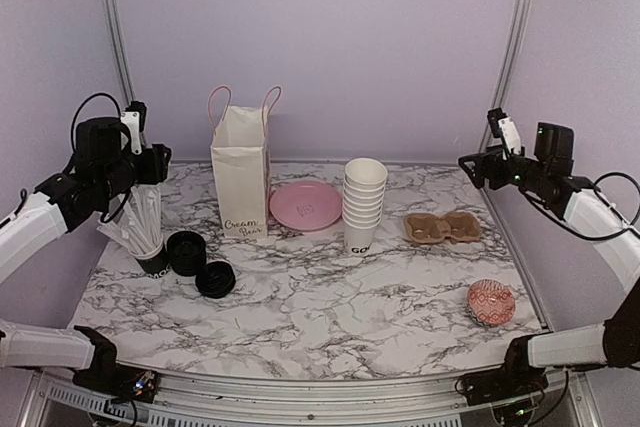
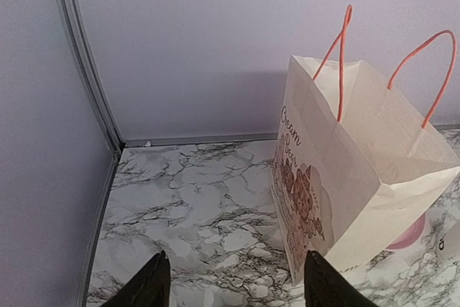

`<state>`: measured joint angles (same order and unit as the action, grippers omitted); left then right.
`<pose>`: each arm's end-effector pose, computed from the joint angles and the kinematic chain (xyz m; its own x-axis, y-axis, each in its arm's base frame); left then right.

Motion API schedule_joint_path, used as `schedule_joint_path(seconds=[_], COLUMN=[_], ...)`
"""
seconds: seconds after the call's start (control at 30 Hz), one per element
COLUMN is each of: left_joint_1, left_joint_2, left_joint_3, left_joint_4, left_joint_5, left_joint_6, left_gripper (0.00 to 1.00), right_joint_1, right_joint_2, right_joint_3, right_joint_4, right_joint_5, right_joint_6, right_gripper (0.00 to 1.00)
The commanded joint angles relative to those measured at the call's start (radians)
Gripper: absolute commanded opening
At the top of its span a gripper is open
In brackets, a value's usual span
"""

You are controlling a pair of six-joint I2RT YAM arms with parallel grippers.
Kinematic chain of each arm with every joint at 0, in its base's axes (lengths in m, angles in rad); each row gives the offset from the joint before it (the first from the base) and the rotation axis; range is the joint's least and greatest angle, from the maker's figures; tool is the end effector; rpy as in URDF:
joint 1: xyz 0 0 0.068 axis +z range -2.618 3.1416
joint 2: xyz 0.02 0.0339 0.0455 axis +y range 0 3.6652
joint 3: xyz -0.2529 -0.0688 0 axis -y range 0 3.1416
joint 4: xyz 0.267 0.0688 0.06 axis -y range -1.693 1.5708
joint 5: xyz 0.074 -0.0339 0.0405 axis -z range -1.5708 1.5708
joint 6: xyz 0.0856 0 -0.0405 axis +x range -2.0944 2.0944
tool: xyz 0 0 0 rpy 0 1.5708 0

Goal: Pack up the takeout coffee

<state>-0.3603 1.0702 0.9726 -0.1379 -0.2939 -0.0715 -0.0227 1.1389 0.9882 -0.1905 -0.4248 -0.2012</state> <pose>0.3099 -0.0903 0.3327 -0.2231 0.0110 -0.9747 0.0580 0.9983 -0.0020 0.3311 0.0278 0.3116 -0.2543 -0.1764 -0.9509 -0.4270 0.9027 -0.0532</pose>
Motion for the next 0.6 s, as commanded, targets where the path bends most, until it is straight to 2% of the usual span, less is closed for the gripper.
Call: schedule_joint_path(seconds=[0.0,0.13,0.27,0.4,0.5,0.57], left_joint_1=[0.037,0.030,-0.030,-0.149,-0.273,-0.363], left_joint_2=[-0.042,-0.071,-0.078,-0.037,0.017,0.073], left_joint_3=[-0.028,-0.034,-0.016,0.026,0.067,0.109], left_joint_4=[0.078,0.094,0.097,0.062,0.040,0.018], left_joint_5=[0.199,0.322,0.410,0.445,0.428,0.402], left_joint_6=[0.005,0.018,0.030,0.047,0.074,0.087], left_gripper=[0.63,0.62,0.60,0.58,0.58,0.58], right_joint_1=[-0.003,0.027,0.151,0.300,0.398,0.453], right_joint_2=[0.028,0.074,0.147,0.223,0.280,0.313], right_joint_3=[0.011,0.087,0.227,0.378,0.489,0.550], right_joint_4=[0.017,-0.082,-0.213,-0.329,-0.403,-0.447], right_joint_5=[-0.044,-0.168,-0.114,-0.066,-0.049,-0.027], right_joint_6=[-0.027,-0.149,-0.266,-0.355,-0.409,-0.451], right_gripper=[0.94,0.97,0.95,0.90,0.81,0.66])
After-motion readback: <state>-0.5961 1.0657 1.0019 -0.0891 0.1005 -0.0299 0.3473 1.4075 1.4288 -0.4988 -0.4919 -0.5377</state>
